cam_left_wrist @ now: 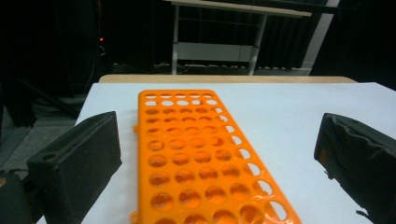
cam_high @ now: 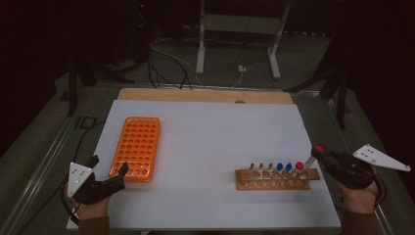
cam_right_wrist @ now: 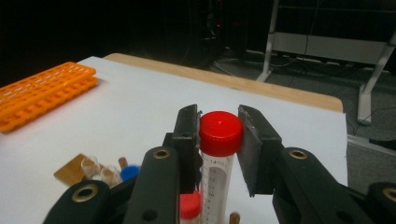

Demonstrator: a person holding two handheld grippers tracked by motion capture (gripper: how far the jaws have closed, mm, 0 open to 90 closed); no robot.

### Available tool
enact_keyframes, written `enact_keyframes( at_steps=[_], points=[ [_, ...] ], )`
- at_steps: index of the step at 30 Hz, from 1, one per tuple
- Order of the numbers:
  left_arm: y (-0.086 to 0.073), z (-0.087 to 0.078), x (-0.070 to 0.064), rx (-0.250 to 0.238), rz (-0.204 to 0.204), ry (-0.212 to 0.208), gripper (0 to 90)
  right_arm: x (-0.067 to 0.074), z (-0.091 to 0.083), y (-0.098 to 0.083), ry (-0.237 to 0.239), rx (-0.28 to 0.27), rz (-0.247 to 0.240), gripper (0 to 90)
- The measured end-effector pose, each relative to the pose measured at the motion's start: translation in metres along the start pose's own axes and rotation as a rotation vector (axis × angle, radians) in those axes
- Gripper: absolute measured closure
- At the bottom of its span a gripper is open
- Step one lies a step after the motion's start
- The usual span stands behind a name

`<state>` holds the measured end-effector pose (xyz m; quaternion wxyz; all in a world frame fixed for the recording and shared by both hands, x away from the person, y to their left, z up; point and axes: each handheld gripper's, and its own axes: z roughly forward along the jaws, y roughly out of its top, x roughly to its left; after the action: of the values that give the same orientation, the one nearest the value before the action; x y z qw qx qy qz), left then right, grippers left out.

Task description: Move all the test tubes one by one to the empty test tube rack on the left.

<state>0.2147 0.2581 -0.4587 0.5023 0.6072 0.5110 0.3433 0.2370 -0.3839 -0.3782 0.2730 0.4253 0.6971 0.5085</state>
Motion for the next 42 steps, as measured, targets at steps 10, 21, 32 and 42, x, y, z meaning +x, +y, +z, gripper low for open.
enact_keyframes(
  at_steps=[10,21,32,42],
  points=[
    [0.018,0.007,-0.015,-0.006,0.018,-0.063,1.2,0.007,0.018,0.028,0.001,-0.021,-0.048,70.3],
    [0.046,0.02,-0.039,-0.003,0.076,-0.15,1.2,0.037,0.044,0.046,0.072,-0.041,-0.067,70.3],
    [0.06,0.045,-0.078,0.009,0.125,-0.272,1.2,0.076,0.077,0.05,0.168,-0.024,-0.103,70.3],
    [0.056,0.067,-0.112,0.032,0.159,-0.355,1.2,0.098,0.095,0.051,0.221,-0.01,-0.123,70.3]
  ],
)
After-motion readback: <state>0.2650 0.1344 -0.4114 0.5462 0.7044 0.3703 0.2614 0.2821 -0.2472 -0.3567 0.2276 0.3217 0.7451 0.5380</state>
